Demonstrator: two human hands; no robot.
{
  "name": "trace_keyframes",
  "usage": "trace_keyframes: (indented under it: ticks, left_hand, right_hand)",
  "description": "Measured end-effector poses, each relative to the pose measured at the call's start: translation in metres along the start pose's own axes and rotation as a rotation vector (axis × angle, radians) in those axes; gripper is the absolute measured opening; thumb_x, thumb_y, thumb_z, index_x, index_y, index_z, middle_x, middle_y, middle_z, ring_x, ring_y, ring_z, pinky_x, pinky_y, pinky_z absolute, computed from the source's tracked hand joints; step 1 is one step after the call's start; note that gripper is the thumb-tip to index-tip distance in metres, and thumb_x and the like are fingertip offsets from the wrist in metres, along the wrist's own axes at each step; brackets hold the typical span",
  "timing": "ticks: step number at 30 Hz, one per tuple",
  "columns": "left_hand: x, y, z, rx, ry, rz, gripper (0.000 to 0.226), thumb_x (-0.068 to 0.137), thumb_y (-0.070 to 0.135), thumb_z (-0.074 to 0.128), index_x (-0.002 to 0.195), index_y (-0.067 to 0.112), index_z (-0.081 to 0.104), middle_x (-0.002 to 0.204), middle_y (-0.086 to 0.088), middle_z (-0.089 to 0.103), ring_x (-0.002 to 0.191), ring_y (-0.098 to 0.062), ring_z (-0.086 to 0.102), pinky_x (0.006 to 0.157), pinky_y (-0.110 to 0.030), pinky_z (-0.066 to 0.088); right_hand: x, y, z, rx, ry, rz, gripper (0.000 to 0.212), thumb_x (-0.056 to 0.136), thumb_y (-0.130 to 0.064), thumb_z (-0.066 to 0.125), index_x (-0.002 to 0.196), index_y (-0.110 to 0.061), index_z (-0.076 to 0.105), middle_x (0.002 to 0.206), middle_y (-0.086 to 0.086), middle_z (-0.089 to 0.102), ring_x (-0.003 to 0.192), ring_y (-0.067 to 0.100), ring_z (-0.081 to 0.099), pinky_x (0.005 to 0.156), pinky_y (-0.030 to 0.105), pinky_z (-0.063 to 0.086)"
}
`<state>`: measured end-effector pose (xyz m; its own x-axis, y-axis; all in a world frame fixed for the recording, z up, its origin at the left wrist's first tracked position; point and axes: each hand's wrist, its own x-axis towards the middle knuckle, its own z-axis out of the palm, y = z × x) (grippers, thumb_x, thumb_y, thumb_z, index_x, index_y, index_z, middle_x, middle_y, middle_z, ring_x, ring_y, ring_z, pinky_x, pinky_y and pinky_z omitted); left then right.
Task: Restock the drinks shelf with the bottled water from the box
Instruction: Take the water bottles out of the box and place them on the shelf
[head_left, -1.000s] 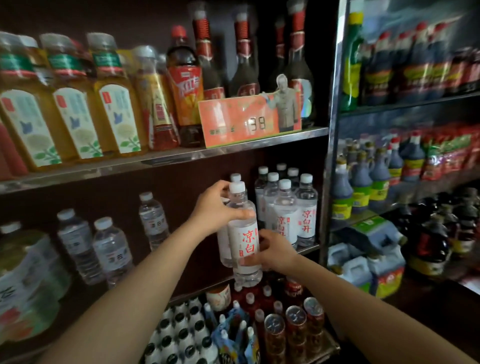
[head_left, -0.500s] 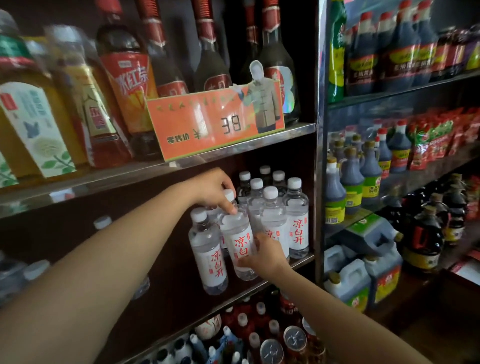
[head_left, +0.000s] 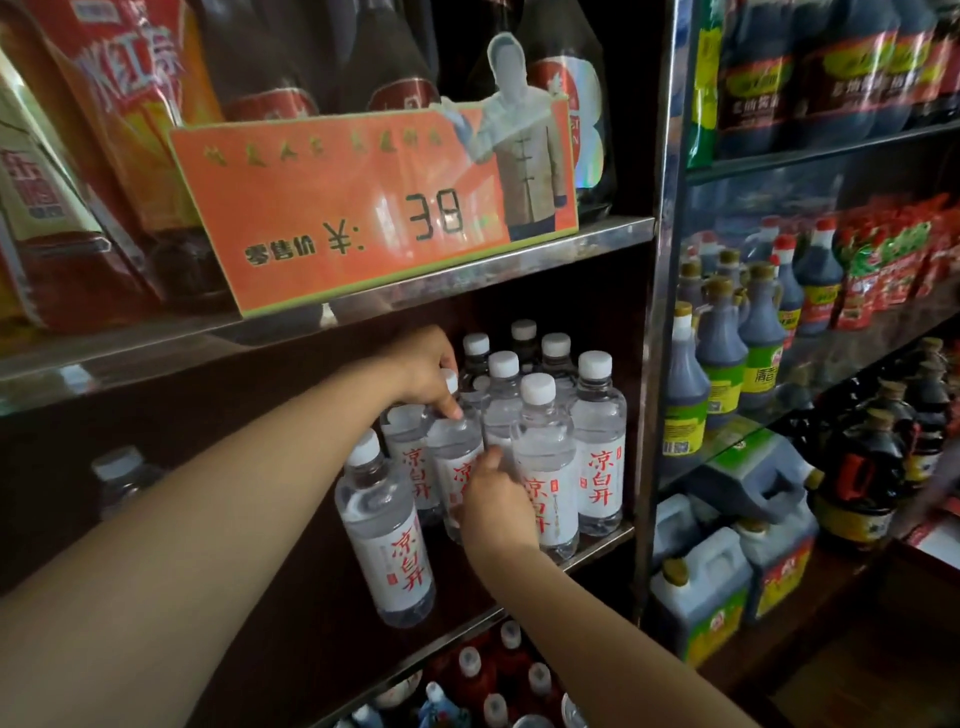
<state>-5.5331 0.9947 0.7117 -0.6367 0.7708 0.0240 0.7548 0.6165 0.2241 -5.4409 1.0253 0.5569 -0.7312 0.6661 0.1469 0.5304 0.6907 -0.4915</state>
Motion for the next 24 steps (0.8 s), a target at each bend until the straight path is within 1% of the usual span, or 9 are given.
trace_keyframes:
  ticks: [2,6,11,13,16,18,20,21,24]
  left_hand:
    - [0.006,-0.001,0.002,-0.003,0.022,0.0,0.047,0.063,0.021,0.087,0.104,0.007,0.067,0.101,-0.005,0.063,0.087,-0.017,0.054,0.07,-0.024,0.038]
    - [0.011,-0.004,0.006,-0.009,0.065,-0.003,0.048,0.063,0.021,0.087,0.105,0.007,0.066,0.109,-0.008,0.064,0.089,-0.017,0.054,0.072,-0.024,0.039]
    - [0.01,-0.001,0.01,-0.006,0.086,-0.012,0.05,0.066,0.02,0.086,0.109,0.008,0.065,0.113,-0.009,0.063,0.093,-0.017,0.054,0.074,-0.023,0.038]
    - [0.009,-0.001,0.011,-0.01,0.095,-0.017,0.052,0.066,0.02,0.085,0.112,0.009,0.064,0.116,-0.009,0.063,0.097,-0.019,0.056,0.076,-0.023,0.039]
    - [0.006,-0.002,0.013,-0.014,0.1,-0.004,0.061,0.068,0.021,0.084,0.123,0.01,0.059,0.126,-0.009,0.059,0.11,-0.022,0.056,0.081,-0.022,0.039]
    - [0.002,-0.002,0.014,-0.018,0.105,-0.003,0.066,0.07,0.021,0.083,0.129,0.01,0.055,0.131,-0.009,0.056,0.117,-0.023,0.054,0.086,-0.022,0.039]
    - [0.0,-0.003,0.014,-0.016,0.113,-0.011,0.064,0.072,0.022,0.082,0.129,0.009,0.055,0.131,-0.01,0.055,0.119,-0.024,0.053,0.091,-0.025,0.041]
    - [0.001,-0.004,0.015,-0.01,0.12,-0.016,0.062,0.072,0.022,0.082,0.127,0.008,0.056,0.13,-0.011,0.056,0.118,-0.024,0.054,0.091,-0.026,0.042]
    - [0.006,-0.006,0.015,0.023,0.13,-0.024,0.059,0.071,0.024,0.083,0.121,0.009,0.058,0.127,-0.011,0.057,0.114,-0.024,0.054,0.087,-0.026,0.042]
  right_hand:
    - [0.003,0.0,0.002,-0.057,0.017,-0.015,0.071,0.092,-0.005,0.053,0.145,0.007,0.007,0.115,0.015,0.065,0.1,0.024,0.068,0.075,0.029,0.053]
    - [0.005,-0.002,0.004,-0.136,0.039,-0.036,0.07,0.092,-0.001,0.05,0.145,0.01,0.006,0.118,0.016,0.062,0.097,0.023,0.069,0.073,0.028,0.054]
    - [0.0,-0.002,0.006,-0.082,0.018,-0.004,0.078,0.091,-0.001,0.052,0.147,0.007,-0.002,0.115,0.016,0.065,0.099,0.025,0.068,0.077,0.031,0.054]
    - [-0.001,-0.002,0.006,-0.042,0.031,0.015,0.074,0.091,0.001,0.049,0.147,0.006,0.0,0.114,0.016,0.065,0.099,0.026,0.068,0.08,0.032,0.056]
    - [-0.008,-0.002,0.005,-0.011,0.02,0.023,0.077,0.091,0.002,0.049,0.148,0.004,-0.003,0.114,0.015,0.066,0.098,0.025,0.068,0.081,0.032,0.055]
    - [-0.012,0.0,0.004,0.011,0.002,0.019,0.077,0.09,0.003,0.05,0.148,0.001,0.0,0.115,0.016,0.065,0.1,0.026,0.067,0.081,0.033,0.054]
    - [-0.013,0.001,0.001,0.027,-0.021,0.026,0.075,0.09,0.004,0.051,0.149,-0.002,0.005,0.119,0.017,0.062,0.106,0.028,0.064,0.086,0.034,0.053]
    - [-0.013,0.001,0.0,0.036,-0.033,0.038,0.075,0.09,0.003,0.05,0.15,-0.003,0.005,0.122,0.017,0.061,0.109,0.029,0.063,0.088,0.035,0.053]
    - [-0.008,0.0,0.005,0.055,-0.049,0.052,0.077,0.092,0.003,0.048,0.151,-0.003,-0.001,0.126,0.016,0.059,0.112,0.027,0.062,0.09,0.034,0.051]
